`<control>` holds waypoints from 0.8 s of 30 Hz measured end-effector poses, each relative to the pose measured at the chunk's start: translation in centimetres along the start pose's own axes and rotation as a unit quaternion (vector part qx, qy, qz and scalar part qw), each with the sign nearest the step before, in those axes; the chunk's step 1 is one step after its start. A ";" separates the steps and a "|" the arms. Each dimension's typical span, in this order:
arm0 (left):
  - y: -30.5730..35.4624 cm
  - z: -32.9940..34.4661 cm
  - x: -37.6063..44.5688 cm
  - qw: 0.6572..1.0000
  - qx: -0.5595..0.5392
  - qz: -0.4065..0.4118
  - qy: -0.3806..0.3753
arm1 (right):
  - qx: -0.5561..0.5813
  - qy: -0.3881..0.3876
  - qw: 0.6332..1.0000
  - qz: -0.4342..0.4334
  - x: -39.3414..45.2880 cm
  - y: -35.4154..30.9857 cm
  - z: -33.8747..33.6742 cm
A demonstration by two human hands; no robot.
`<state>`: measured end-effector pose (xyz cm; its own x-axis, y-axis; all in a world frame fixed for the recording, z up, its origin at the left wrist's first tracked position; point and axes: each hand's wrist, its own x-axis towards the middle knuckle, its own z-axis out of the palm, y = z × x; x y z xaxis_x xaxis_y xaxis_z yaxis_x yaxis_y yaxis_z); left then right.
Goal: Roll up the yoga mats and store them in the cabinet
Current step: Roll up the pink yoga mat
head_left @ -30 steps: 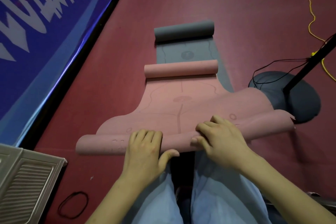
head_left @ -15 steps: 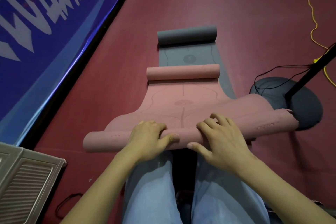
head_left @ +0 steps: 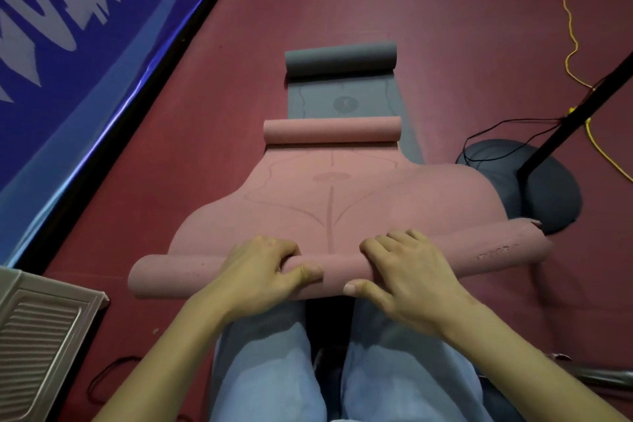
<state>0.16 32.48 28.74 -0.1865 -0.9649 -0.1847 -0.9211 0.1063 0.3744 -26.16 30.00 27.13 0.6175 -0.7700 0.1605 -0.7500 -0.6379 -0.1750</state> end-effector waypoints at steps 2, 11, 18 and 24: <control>0.6 0.7 -1.7 1.000 0.007 0.002 -0.014 | 0.014 0.007 1.000 0.006 -2.1 -0.7 0.1; 0.7 1.1 -1.7 0.999 0.035 -0.001 -0.033 | 0.027 0.043 0.999 0.012 -3.2 -1.6 0.8; 0.1 1.9 -0.8 0.999 0.026 0.011 0.045 | -0.039 0.060 0.997 0.031 -1.4 -2.8 0.9; 0.9 3.4 -1.9 0.974 0.133 0.019 0.180 | -0.030 0.033 0.997 0.057 -0.1 -2.4 1.0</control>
<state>-1.48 35.26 26.34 -0.1346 -0.9756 0.1736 -0.9806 0.1563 0.1181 -24.15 31.61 26.59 0.5115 -0.8341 0.2065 -0.8287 -0.5424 -0.1382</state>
